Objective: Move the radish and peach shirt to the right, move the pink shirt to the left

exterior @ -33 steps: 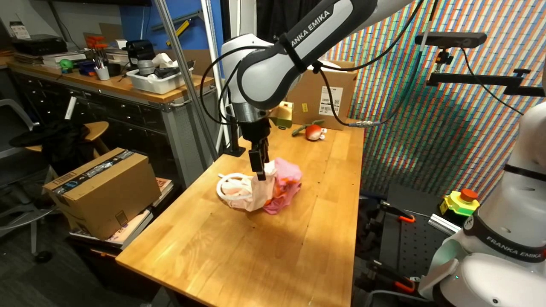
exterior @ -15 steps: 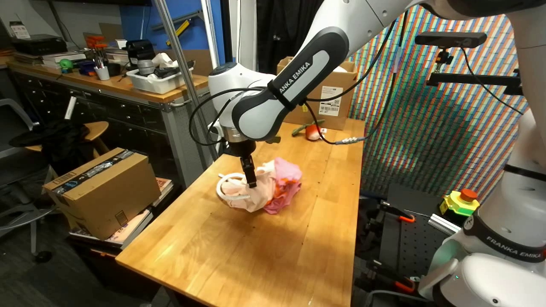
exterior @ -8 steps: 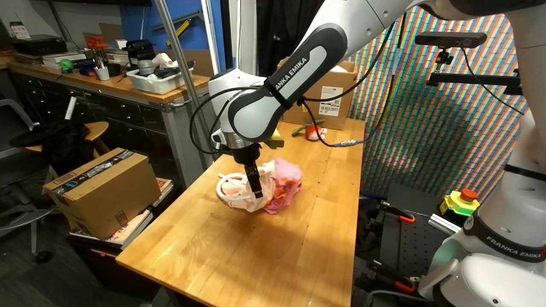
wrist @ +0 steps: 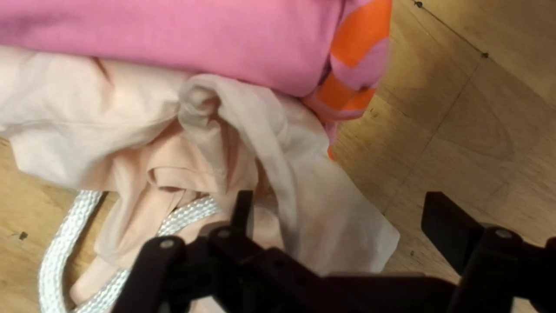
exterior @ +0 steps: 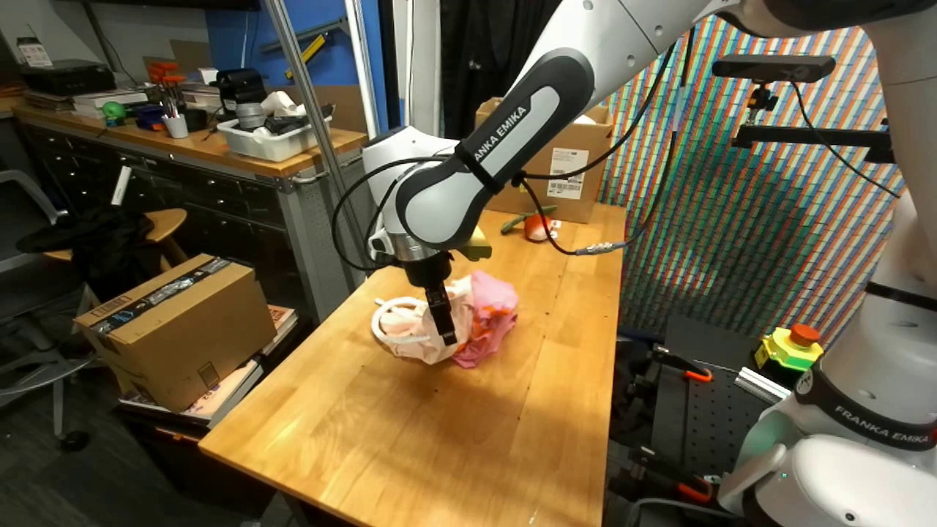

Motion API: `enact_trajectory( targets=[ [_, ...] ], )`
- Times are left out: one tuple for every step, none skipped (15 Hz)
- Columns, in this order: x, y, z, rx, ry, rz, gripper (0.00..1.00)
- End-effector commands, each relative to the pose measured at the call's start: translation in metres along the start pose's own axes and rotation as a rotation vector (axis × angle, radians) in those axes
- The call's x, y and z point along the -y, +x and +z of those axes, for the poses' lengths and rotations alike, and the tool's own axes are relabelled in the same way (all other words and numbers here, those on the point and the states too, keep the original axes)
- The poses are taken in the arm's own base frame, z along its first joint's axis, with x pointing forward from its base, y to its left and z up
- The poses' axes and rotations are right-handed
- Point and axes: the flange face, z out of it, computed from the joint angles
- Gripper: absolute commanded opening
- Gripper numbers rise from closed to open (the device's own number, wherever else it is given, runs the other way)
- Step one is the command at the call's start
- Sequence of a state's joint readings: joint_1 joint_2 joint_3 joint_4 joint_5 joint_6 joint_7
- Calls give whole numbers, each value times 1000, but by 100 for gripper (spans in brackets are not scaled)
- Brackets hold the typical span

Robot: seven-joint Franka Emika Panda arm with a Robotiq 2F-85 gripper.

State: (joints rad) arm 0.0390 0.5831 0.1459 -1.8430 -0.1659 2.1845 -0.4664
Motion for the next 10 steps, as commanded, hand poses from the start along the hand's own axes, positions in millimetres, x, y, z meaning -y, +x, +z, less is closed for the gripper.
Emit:
enact_trajectory(
  targets=[
    [-8, -4, 1, -18, 28, 12, 72],
    [-9, -5, 1, -18, 33, 15, 66],
    [-10, -6, 2, -19, 35, 22, 56],
    [-11, -7, 1, -19, 39, 27, 49],
    [-12, -8, 2, -21, 43, 32, 42],
    [-13, -9, 2, -22, 46, 37, 33],
    [-14, -10, 2, -24, 47, 42, 26],
    [-14, -11, 0, -27, 52, 46, 18],
    [-15, -11, -1, -30, 54, 50, 11],
    [-14, -12, -3, -34, 56, 54, 4]
  ],
)
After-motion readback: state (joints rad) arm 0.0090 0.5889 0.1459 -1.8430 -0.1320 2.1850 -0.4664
